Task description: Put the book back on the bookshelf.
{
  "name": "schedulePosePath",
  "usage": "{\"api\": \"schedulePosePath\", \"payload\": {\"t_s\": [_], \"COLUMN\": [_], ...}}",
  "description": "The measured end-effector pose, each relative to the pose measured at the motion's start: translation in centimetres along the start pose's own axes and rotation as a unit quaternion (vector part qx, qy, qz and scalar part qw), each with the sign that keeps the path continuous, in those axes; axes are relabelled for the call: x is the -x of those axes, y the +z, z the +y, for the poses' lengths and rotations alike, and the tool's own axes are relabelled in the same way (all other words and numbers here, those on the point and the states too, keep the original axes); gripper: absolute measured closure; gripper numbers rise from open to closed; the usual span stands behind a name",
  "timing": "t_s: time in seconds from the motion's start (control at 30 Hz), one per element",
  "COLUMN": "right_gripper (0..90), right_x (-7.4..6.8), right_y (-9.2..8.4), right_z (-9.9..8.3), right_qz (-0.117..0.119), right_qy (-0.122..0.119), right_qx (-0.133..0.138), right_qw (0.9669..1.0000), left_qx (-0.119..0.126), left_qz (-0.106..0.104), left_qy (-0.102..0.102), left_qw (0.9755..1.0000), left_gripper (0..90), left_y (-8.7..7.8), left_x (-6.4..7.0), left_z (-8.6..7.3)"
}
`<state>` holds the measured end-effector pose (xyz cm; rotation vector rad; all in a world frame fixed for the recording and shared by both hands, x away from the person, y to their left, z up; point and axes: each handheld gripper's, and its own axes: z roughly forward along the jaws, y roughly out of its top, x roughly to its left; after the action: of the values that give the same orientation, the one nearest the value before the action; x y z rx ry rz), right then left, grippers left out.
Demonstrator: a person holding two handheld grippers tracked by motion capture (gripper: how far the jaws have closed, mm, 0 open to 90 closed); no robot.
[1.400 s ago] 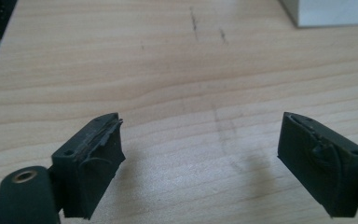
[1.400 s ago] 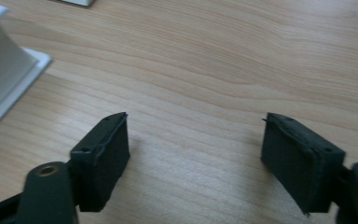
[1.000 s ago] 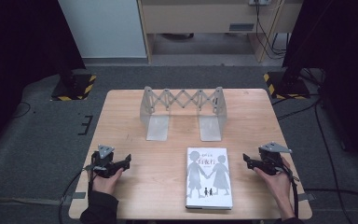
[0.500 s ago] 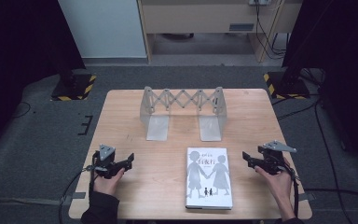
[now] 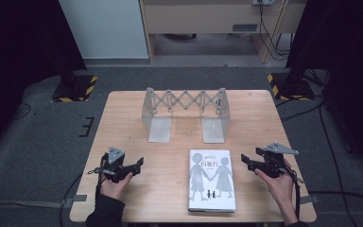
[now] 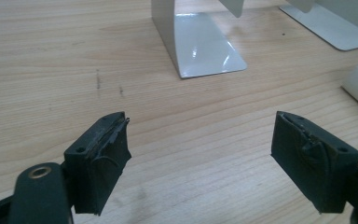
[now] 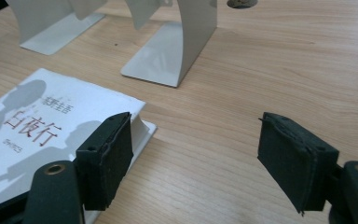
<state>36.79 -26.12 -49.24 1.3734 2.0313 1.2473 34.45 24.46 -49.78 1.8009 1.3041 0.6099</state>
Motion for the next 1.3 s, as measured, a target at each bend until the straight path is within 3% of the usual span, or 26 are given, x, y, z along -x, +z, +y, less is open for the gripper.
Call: {"api": "schedulePosePath", "payload": {"t_s": [0.37,0.53,0.73,1.3], "right_gripper": [25.3,25.4,25.8,26.8], "right_x": [-1.0,-1.3,-1.8,-3.2], "right_y": [0.3,0.4,0.7,1.4], "right_z": [0.0,-0.1,-0.3,-1.2], "right_qz": [0.02,0.029,0.041,0.068], "right_qy": [0.007,0.007,0.013,0.013], "right_qx": [-0.002,-0.005,-0.008,-0.026], "right_qw": [0.9998,0.9996,0.9991,0.9973], "left_qx": [0.0,-0.002,0.005,-0.001], "left_qz": [-0.032,-0.04,-0.068,-0.096], "left_qy": [0.008,0.022,0.026,0.05], "left_qw": [0.9994,0.999,0.9974,0.9941], "left_gripper": [20.4,20.6,20.9,18.4], "left_y": [0.2,0.4,0.7,1.4], "left_x": [1.6,2.6,4.2,6.5], "left_z": [0.1,0.1,0.1,-0.2]}}
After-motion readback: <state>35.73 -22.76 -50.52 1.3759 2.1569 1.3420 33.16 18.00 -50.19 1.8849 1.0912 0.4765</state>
